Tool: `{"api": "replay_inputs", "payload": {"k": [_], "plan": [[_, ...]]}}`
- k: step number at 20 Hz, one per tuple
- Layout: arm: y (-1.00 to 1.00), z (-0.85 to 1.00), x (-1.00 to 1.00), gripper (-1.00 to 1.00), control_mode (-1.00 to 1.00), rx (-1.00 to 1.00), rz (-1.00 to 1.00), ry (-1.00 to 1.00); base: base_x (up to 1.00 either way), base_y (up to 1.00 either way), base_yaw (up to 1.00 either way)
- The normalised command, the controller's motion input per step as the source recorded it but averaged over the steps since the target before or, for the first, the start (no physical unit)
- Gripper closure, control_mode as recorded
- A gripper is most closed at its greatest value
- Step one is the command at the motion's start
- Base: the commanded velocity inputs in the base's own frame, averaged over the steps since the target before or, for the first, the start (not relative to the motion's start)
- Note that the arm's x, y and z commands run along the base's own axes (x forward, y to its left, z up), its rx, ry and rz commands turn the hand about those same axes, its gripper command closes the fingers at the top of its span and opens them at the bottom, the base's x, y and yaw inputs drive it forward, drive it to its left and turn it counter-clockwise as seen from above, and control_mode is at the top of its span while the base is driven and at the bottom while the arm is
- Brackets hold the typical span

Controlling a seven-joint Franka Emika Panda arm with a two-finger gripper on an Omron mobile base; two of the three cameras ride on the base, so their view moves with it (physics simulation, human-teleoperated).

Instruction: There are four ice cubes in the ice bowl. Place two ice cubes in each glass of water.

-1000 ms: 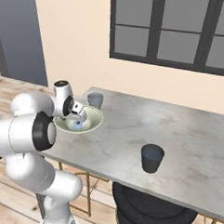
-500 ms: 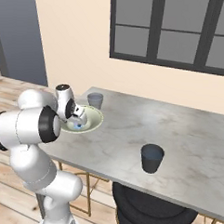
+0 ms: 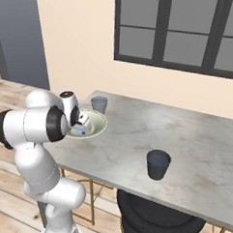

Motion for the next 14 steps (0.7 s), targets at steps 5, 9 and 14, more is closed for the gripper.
{"api": "replay_inputs", "payload": {"k": [5, 9, 14], "plan": [[0.0, -0.2, 0.19, -1.0, -1.0, 0.0, -0.01, 0.01, 0.0, 0.0, 0.0], [0.0, -0.15, 0.15, -1.0, -1.0, 0.0, -0.01, 0.0, 0.0, 0.0, 0.0], [0.01, -0.09, 0.12, -1.0, -1.0, 0.0, -0.01, 0.0, 0.0, 0.0, 0.0]]}}
